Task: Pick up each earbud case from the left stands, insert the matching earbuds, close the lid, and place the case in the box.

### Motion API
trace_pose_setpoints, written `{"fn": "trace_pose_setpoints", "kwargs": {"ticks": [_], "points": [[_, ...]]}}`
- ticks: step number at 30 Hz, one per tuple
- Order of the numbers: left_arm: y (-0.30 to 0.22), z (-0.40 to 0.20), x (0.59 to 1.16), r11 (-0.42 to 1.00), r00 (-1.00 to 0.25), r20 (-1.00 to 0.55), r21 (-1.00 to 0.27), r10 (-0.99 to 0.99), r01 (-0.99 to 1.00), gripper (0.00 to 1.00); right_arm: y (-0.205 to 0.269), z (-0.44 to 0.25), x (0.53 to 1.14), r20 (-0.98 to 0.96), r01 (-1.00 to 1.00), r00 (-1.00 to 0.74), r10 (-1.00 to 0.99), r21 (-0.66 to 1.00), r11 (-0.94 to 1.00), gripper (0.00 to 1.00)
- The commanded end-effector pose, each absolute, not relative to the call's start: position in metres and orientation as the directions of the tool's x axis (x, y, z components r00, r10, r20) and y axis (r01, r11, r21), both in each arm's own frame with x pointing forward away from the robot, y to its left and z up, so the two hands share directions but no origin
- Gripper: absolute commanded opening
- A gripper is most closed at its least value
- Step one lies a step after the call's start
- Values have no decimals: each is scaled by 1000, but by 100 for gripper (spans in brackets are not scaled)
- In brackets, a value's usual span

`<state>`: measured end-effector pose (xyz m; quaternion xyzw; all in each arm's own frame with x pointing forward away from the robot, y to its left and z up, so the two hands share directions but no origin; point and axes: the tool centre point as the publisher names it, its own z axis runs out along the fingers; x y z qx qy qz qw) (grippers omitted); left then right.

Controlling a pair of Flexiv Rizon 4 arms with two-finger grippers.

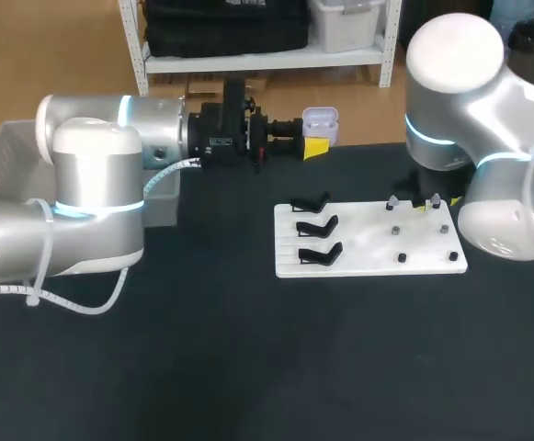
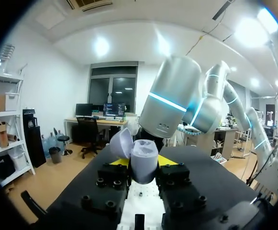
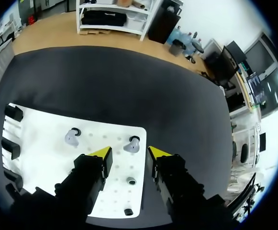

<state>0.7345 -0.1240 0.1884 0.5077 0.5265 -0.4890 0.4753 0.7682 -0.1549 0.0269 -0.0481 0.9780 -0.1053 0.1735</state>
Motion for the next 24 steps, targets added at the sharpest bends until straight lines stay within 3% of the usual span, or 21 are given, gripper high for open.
{"fn": "trace_pose_setpoints", "kwargs": {"ticks": [1, 12, 15, 24], "points": [[-124, 187, 733, 11, -29, -998, -28, 64, 1000, 0, -154, 25, 774, -329, -43, -937, -119, -230, 972, 45], [-124, 187, 733, 11, -29, -998, -28, 64, 1000, 0, -157, 24, 777, -326, -17, -940, -98, -242, 970, 37], [-124, 187, 733, 11, -29, -998, -28, 64, 1000, 0, -158, 24, 777, -324, -14, -941, -96, -246, 969, 26], [-124, 187, 733, 11, -29, -998, -28, 64, 1000, 0, -157, 24, 776, -318, -13, -944, -94, -248, 969, 27]]}}
